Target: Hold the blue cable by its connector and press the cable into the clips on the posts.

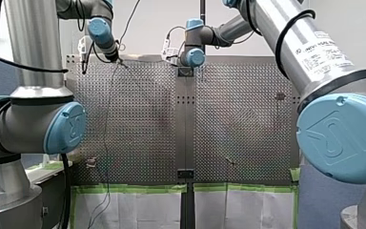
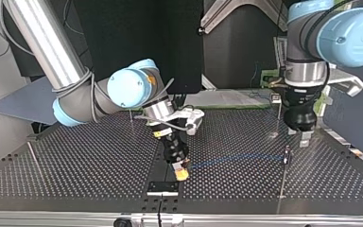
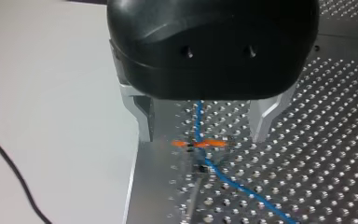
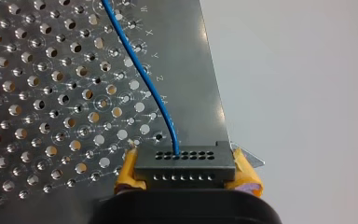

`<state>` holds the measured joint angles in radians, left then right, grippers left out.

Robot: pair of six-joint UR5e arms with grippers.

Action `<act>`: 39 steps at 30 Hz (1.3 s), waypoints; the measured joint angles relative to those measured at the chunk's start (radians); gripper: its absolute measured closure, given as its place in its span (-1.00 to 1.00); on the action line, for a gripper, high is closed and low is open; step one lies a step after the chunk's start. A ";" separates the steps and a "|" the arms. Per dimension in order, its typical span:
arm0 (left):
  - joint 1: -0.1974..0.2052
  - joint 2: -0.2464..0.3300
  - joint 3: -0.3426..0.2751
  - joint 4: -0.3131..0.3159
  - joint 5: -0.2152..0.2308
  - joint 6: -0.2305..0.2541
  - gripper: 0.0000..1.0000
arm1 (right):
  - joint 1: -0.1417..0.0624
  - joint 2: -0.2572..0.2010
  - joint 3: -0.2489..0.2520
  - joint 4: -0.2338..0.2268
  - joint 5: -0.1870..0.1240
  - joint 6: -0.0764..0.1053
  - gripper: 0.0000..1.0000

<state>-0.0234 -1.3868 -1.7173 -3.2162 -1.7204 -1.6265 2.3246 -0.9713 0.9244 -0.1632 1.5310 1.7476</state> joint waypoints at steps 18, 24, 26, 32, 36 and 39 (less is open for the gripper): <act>-0.003 0.003 0.009 0.021 0.004 0.032 -1.00 | -0.005 0.001 0.012 -0.001 0.000 0.002 1.00; -0.007 0.002 0.009 0.010 0.006 0.026 -1.00 | -0.006 0.001 0.012 -0.002 0.000 0.002 1.00; -0.009 0.002 0.009 0.005 0.005 0.025 -1.00 | -0.006 0.001 0.012 -0.002 0.000 0.001 1.00; -0.014 0.001 0.009 -0.002 0.002 0.024 -1.00 | -0.004 0.001 0.012 -0.003 0.000 -0.001 1.00; -0.015 0.001 0.009 -0.002 0.002 0.024 -1.00 | -0.003 0.001 0.012 -0.003 0.000 -0.001 1.00; -0.016 0.000 0.009 -0.002 0.002 0.024 -1.00 | -0.003 0.001 0.012 -0.003 0.000 -0.002 1.00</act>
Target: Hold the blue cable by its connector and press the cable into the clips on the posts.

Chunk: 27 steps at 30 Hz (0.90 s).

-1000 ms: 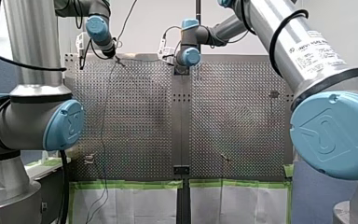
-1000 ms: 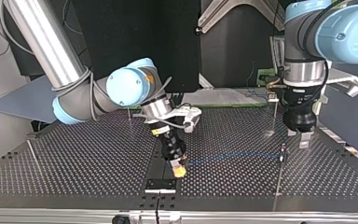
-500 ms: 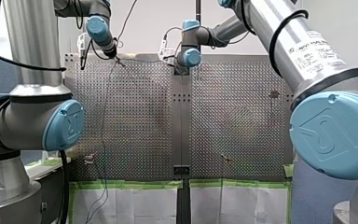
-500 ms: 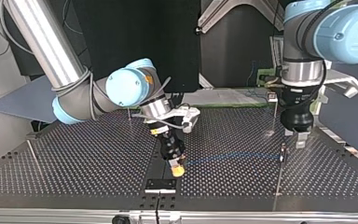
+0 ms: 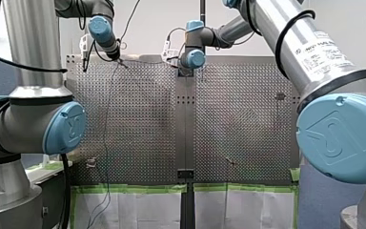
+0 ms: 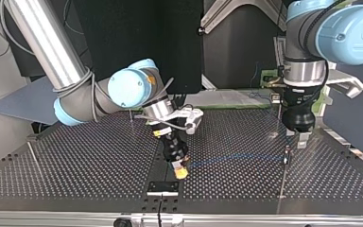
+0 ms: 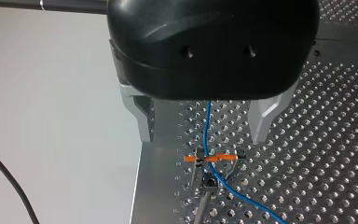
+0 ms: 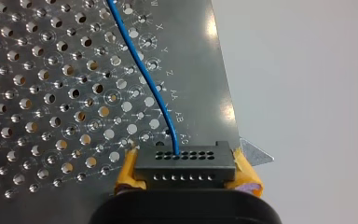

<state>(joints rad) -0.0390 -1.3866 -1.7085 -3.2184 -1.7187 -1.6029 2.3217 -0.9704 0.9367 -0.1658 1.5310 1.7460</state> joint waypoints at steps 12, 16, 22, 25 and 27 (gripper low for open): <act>-0.014 -0.009 0.000 0.017 0.044 0.002 -1.00 | 0.000 0.000 0.000 0.001 0.000 0.000 1.00; -0.022 -0.027 0.002 0.019 0.080 0.029 -1.00 | 0.000 0.000 0.000 0.002 0.000 0.000 1.00; -0.035 -0.066 0.013 0.020 0.130 0.064 -1.00 | -0.001 0.000 0.000 0.002 0.000 -0.001 1.00; -0.040 -0.082 0.029 0.024 0.149 0.072 -1.00 | -0.002 0.001 0.000 0.001 0.000 -0.002 1.00; -0.041 -0.090 0.039 0.028 0.149 0.072 -1.00 | -0.003 0.001 0.000 0.000 0.000 -0.002 1.00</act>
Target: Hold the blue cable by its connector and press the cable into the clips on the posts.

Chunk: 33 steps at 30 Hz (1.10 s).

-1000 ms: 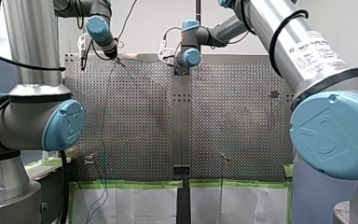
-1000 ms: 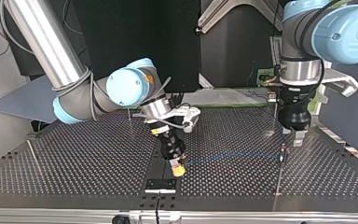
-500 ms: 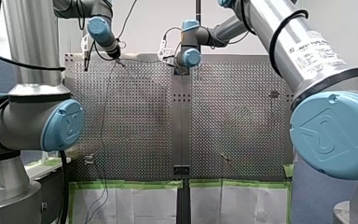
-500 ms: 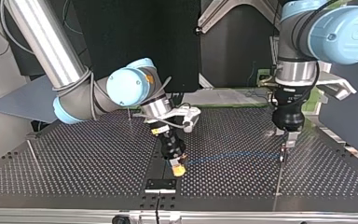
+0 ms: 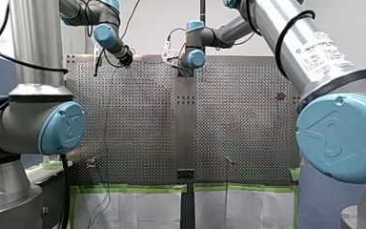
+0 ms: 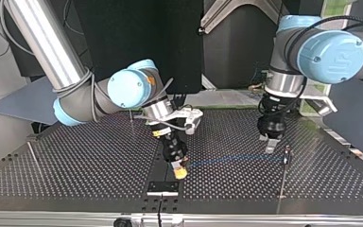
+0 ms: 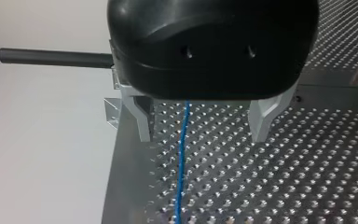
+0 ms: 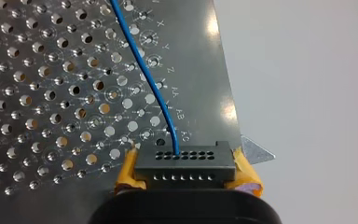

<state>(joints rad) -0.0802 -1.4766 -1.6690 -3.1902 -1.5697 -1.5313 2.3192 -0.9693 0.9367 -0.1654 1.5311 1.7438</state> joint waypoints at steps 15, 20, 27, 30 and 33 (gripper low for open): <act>-0.008 -0.068 0.061 0.033 -0.070 0.000 -1.00 | 0.004 0.002 0.000 0.001 0.000 -0.001 1.00; -0.012 -0.092 0.080 0.040 -0.085 -0.001 -1.00 | 0.005 0.002 0.000 0.001 0.000 -0.001 1.00; -0.022 -0.116 0.090 0.063 -0.110 -0.004 -1.00 | 0.006 0.002 0.001 0.001 0.000 -0.001 1.00; -0.024 -0.117 0.099 0.087 -0.129 -0.008 -1.00 | 0.006 0.002 0.001 0.001 0.000 -0.001 1.00; -0.027 -0.122 0.107 0.103 -0.138 -0.011 -1.00 | 0.006 0.002 0.002 0.001 0.000 -0.001 1.00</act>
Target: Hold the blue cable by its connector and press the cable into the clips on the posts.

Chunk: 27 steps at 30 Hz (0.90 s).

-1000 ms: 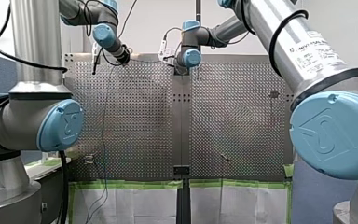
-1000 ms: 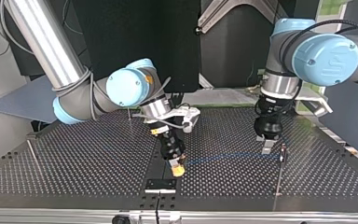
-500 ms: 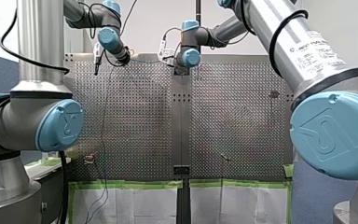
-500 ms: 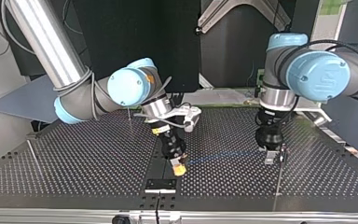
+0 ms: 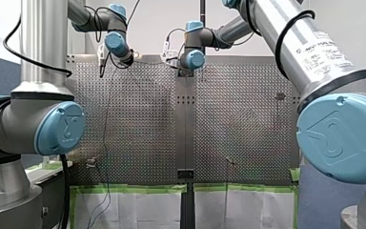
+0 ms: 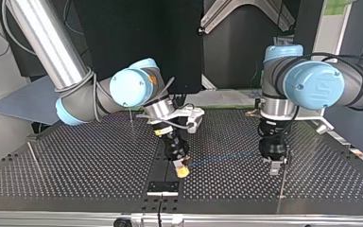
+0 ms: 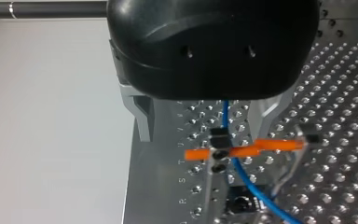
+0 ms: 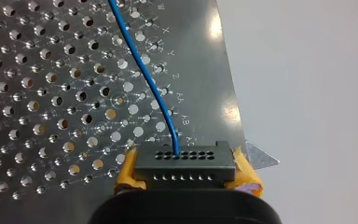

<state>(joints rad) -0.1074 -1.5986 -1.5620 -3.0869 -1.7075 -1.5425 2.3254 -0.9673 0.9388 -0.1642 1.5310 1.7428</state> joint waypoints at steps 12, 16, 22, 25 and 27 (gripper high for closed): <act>-0.011 -0.023 0.008 0.014 -0.011 -0.010 -1.00 | -0.001 0.000 0.006 -0.001 0.000 -0.001 1.00; -0.012 -0.022 0.008 0.014 -0.013 -0.015 -1.00 | -0.002 0.000 0.006 -0.002 0.000 -0.001 1.00; -0.014 -0.023 0.008 0.015 -0.011 -0.020 -1.00 | -0.002 0.000 0.006 -0.002 0.000 -0.001 1.00; -0.016 -0.022 0.009 0.021 -0.017 -0.018 -0.15 | -0.003 0.000 0.006 -0.001 0.000 -0.001 1.00; -0.017 -0.022 0.008 0.025 -0.023 -0.014 0.49 | -0.003 0.000 0.007 0.000 0.000 -0.001 1.00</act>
<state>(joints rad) -0.1248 -1.6211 -1.5536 -3.0623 -1.7303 -1.5564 2.3221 -0.9674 0.9454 -0.1647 1.5310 1.7414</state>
